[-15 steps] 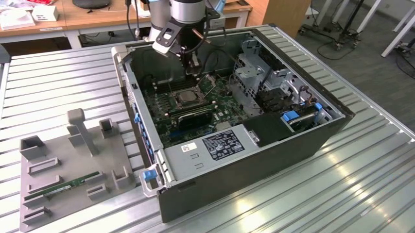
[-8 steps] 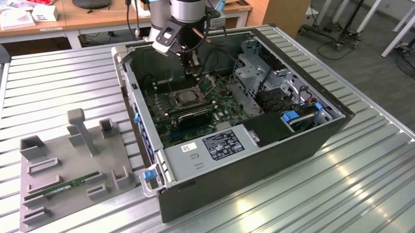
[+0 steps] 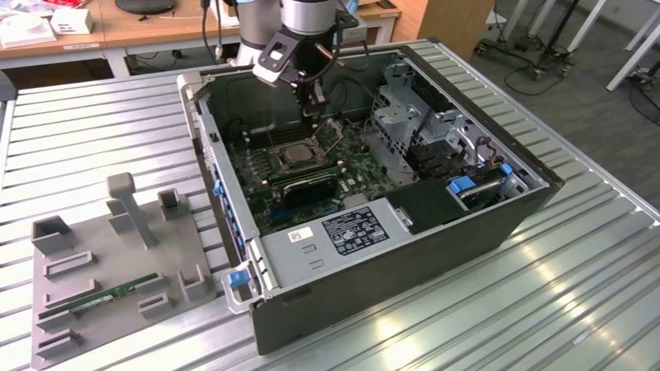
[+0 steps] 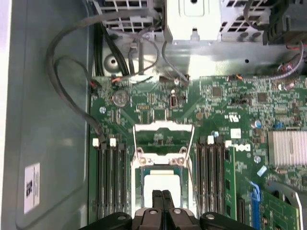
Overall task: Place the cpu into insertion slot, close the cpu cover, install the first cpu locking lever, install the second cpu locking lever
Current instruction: 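Close the cpu cover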
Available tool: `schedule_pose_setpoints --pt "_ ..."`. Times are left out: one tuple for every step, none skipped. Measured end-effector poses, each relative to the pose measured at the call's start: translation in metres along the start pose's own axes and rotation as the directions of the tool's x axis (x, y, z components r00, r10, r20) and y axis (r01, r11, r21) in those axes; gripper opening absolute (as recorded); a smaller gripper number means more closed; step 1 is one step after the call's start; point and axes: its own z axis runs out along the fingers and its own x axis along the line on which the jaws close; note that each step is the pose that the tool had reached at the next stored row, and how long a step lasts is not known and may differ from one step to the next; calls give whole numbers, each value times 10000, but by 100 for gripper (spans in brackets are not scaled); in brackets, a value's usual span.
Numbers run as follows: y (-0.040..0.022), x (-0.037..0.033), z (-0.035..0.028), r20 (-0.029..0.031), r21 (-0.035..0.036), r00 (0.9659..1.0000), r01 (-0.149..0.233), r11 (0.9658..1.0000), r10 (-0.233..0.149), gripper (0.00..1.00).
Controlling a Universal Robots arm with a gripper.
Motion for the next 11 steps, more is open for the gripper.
schedule_pose_setpoints --pt "23 1 2 -1 0 10000 0 10000 0 11" --pt "47 1 3 0 1 10000 -1 10000 1 11" --pt "70 2 5 0 0 10000 0 10000 0 11" --pt "93 3 7 -1 1 10000 0 10000 0 11" --pt "116 4 8 -1 1 10000 0 10000 0 11" --pt "140 5 10 0 1 10000 -1 10000 1 11" --pt "166 5 11 0 2 10000 0 10000 0 11" --pt "193 6 13 -1 2 10000 0 10000 0 11" --pt "221 7 15 0 2 10000 0 10000 0 11" --pt "250 8 17 0 2 10000 0 10000 0 11" --pt "278 9 19 0 3 10000 0 10000 0 11"
